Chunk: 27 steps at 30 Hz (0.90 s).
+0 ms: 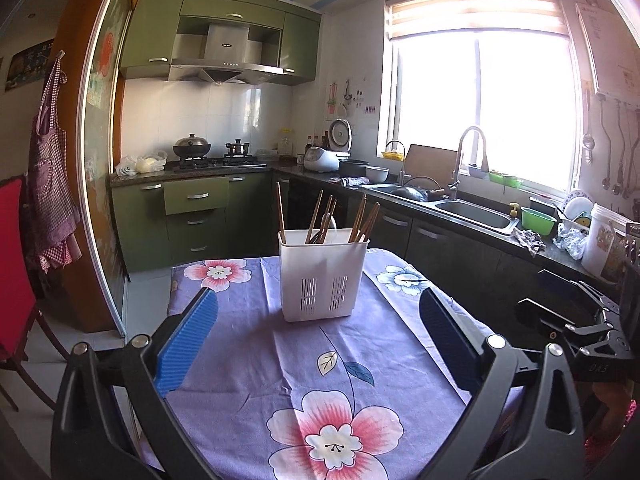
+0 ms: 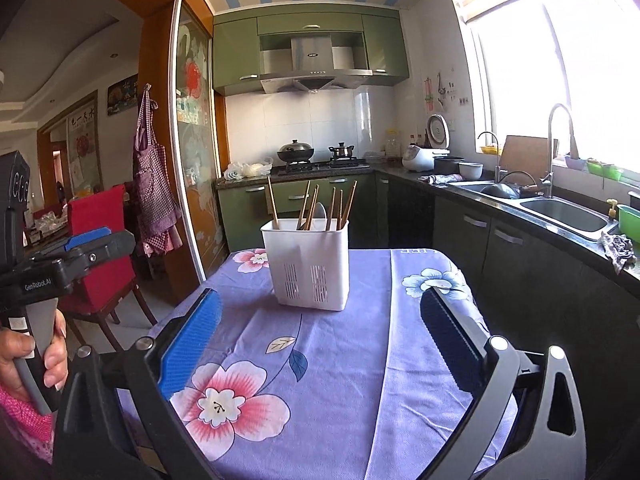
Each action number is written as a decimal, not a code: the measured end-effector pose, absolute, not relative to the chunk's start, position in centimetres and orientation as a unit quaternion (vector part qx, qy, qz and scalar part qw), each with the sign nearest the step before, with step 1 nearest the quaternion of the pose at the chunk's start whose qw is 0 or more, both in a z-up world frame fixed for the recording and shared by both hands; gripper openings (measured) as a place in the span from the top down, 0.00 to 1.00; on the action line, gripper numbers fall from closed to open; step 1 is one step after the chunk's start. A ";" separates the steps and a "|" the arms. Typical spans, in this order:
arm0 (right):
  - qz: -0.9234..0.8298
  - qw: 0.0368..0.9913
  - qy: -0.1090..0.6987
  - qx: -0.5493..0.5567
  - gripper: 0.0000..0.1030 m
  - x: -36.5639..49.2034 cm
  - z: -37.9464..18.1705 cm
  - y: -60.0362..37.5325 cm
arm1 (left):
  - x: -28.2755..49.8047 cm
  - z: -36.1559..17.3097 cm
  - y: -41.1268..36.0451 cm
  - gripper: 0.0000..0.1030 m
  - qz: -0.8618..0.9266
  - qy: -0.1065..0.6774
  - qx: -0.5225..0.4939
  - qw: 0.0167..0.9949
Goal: Organize utensils
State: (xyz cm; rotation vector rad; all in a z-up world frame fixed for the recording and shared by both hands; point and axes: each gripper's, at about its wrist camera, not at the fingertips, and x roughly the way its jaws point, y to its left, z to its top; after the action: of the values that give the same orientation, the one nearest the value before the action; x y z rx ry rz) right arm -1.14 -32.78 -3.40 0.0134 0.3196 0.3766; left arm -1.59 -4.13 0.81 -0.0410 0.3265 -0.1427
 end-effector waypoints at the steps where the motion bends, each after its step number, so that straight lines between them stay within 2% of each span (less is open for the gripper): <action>1: 0.184 0.971 0.155 0.009 0.05 -1.4 -3.1 -32.8 | -1.9 0.8 -4.3 0.07 -0.072 0.164 -0.020 0.984; 8: 0.200 0.970 0.137 0.034 0.05 -3.6 -1.7 -33.5 | -2.9 0.5 -5.4 0.07 -0.068 0.168 0.006 0.983; 27: 0.181 0.974 0.138 0.012 0.05 -2.2 -0.8 -32.1 | -3.2 0.4 -4.1 0.07 -0.056 0.174 -0.015 0.983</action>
State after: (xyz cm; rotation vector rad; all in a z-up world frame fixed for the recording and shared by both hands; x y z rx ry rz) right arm -2.23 -32.07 -0.78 0.0250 0.2791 0.3650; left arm -3.25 -4.05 0.36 -0.0310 0.3507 -0.1125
